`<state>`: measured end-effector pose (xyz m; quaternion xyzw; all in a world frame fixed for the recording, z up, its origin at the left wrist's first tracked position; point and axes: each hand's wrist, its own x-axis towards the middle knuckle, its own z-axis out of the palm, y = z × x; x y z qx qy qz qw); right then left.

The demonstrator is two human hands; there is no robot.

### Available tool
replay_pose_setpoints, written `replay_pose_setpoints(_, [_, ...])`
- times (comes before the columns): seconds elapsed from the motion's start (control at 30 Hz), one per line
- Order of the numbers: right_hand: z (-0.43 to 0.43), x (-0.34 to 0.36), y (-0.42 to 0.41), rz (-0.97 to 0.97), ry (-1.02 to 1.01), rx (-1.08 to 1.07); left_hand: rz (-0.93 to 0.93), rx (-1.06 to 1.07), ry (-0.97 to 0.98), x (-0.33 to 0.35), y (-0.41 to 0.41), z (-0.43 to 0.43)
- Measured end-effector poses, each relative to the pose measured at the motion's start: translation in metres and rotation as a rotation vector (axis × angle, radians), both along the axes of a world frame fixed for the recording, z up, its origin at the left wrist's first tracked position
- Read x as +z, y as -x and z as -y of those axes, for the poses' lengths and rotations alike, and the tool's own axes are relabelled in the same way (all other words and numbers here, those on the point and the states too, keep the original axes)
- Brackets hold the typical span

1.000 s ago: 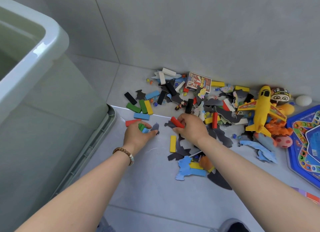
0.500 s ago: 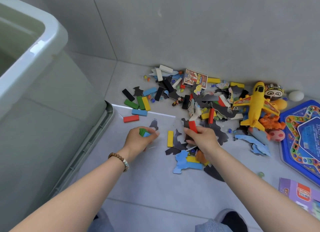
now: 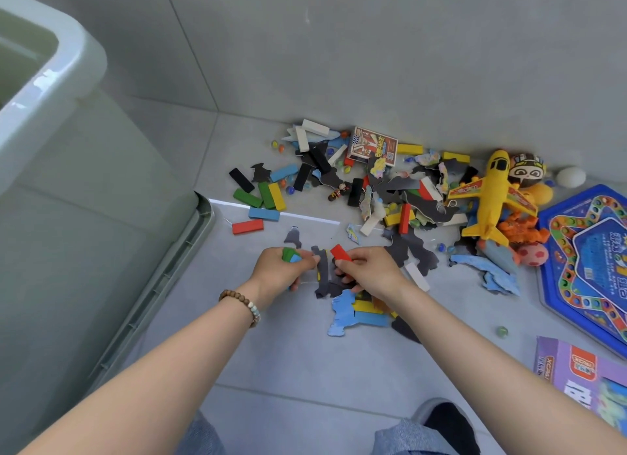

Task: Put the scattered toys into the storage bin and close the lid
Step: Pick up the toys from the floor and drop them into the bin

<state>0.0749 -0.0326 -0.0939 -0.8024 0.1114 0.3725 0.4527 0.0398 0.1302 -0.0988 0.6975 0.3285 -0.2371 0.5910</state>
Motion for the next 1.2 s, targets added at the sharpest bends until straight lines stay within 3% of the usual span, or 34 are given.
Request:
replay_pose_setpoints(0.13, [0.011,-0.002,0.001,0.122,0.096,-0.022,-0.005,-0.043,-0.051,-0.001,-0.001,0.003])
replay_pose_setpoints(0.43, [-0.004,0.002,0.001,-0.227,-0.091,-0.258,-0.037,-0.028,-0.023,-0.001,0.001,0.004])
replay_pose_setpoints(0.8, [-0.016,0.016,-0.007,-0.153,-0.259,-0.378,0.007,0.057,0.082,0.016,-0.008,0.000])
replay_pose_setpoints(0.93, [-0.015,0.067,-0.024,-0.132,-0.385,-0.370,0.097,0.051,0.118,0.068,-0.026,-0.008])
replay_pose_setpoints(1.2, [-0.062,0.237,-0.048,-0.040,-0.620,-0.268,0.354,0.153,0.141,0.233,-0.035,-0.055])
